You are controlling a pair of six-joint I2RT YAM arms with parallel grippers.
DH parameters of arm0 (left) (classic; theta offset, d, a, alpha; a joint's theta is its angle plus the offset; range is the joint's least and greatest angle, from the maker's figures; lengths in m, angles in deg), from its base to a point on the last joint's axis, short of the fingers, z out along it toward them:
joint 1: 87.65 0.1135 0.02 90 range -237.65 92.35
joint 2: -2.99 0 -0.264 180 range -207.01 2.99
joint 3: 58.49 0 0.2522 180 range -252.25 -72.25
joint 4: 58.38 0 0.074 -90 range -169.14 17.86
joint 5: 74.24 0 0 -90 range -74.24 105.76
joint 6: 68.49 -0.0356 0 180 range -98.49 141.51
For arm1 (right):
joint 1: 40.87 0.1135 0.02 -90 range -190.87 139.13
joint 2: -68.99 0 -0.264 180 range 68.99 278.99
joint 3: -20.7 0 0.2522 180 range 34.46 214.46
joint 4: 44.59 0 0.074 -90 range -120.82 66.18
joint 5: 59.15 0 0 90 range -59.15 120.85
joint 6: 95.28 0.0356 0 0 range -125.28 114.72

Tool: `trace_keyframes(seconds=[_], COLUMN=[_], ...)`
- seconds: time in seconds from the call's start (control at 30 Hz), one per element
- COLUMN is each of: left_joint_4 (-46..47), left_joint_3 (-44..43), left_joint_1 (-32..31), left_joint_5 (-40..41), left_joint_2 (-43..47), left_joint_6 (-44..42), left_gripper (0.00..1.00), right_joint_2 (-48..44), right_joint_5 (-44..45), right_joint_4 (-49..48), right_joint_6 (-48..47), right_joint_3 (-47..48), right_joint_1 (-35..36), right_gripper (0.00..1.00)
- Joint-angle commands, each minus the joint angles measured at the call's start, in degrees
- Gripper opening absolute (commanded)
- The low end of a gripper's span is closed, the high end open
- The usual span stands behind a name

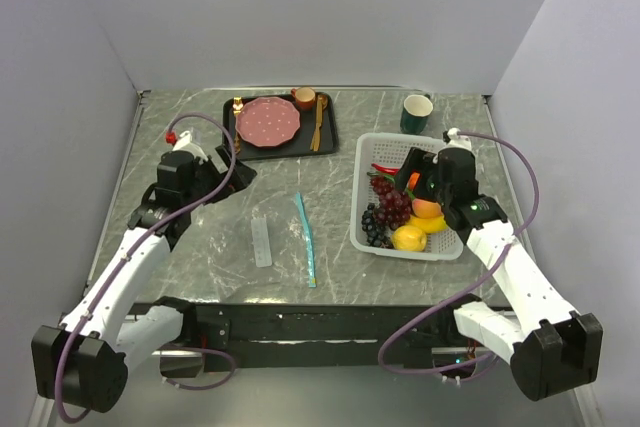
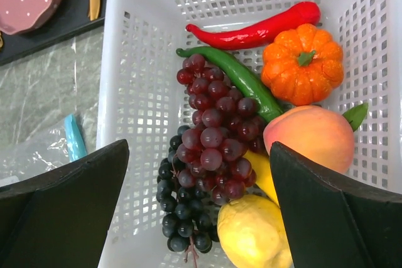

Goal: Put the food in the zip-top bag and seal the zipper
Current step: Pick up the zipper food storage bag at the center of the board.

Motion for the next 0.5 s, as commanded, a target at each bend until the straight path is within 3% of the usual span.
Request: trace_keyframes(seconds=[0.0,0.2,0.3,0.33,0.4,0.47], left_joint_4=[-0.55,-1.17,-3.35,-4.67,-7.22,-12.31], left_joint_3=[-3.54,-3.63,-4.24,-5.37,-6.78,-8.98], left_joint_1=[-0.56,-0.47,-5.99,-11.58,-17.24,-22.61], left_joint_5=[3.33,0.34,7.51,10.6,20.15,23.88], left_joint_2=[-0.1,-3.35,-5.11,-6.25,-7.83,-10.82], left_joint_6=[0.85,0.24,1.39,2.17,3.4,6.56], left_gripper=[0.99,0.99,0.98,0.97,0.98,0.99], right_joint_2=[0.97,1.85,1.85,1.85,1.5,1.06], right_joint_5=[0.44,0.27,0.71,1.14,1.32,2.02], right_joint_4=[-0.35,0.01,0.79,1.06,1.41,1.76], right_joint_6=[-0.34,-1.05,-0.78,-0.7,-0.7,-0.17], right_joint_3=[1.52,3.02,3.55,3.72,3.99,3.81], right_joint_1=[0.33,0.33,0.33,0.33,0.41,0.41], right_gripper=[1.0,1.0,1.0,1.0,1.0,1.0])
